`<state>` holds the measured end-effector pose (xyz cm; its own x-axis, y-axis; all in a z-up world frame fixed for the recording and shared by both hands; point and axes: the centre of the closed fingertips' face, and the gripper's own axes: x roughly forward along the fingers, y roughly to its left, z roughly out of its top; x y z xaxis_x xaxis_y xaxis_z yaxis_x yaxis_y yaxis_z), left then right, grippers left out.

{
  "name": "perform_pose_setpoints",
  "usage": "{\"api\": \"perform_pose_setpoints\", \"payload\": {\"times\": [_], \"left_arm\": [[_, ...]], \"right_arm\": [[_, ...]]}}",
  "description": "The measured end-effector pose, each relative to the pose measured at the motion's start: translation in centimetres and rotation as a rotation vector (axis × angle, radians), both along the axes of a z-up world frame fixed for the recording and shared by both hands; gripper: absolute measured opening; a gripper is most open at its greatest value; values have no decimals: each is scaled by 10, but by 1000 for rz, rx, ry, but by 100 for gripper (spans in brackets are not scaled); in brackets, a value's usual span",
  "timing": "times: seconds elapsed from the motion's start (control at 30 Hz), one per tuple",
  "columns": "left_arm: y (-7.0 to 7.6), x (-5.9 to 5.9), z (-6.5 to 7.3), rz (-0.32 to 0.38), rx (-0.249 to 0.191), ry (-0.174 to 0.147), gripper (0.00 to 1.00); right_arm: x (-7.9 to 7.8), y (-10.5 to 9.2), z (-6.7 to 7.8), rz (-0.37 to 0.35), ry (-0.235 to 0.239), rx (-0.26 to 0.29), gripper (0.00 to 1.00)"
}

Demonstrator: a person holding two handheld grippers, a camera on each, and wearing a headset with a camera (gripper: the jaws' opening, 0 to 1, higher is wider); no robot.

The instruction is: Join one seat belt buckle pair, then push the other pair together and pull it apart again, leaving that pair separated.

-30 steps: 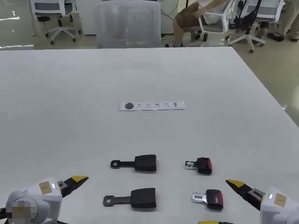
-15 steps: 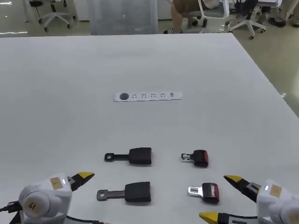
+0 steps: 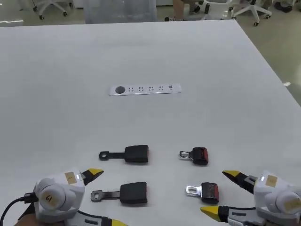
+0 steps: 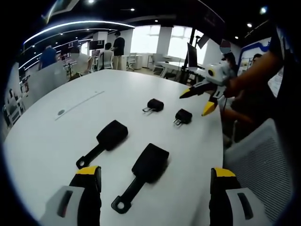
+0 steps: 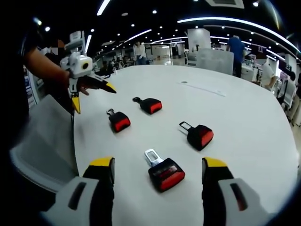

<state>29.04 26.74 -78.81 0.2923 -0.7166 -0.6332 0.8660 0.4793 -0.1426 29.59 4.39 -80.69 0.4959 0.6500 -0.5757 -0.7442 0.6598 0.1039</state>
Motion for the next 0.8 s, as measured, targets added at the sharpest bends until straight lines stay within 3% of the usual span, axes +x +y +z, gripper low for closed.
{"api": "perform_pose_setpoints", "payload": {"times": [0.53, 0.63, 0.8], "left_arm": [[-21, 13, -34, -87, 55, 41, 93], [-23, 13, -44, -124, 94, 48, 90], [-26, 18, -54, -145, 114, 55, 84]], "right_arm": [[3, -2, -26, 117, 55, -78, 76], [4, -1, -29, 142, 70, -86, 73], [6, 0, -34, 176, 88, -100, 71]]}}
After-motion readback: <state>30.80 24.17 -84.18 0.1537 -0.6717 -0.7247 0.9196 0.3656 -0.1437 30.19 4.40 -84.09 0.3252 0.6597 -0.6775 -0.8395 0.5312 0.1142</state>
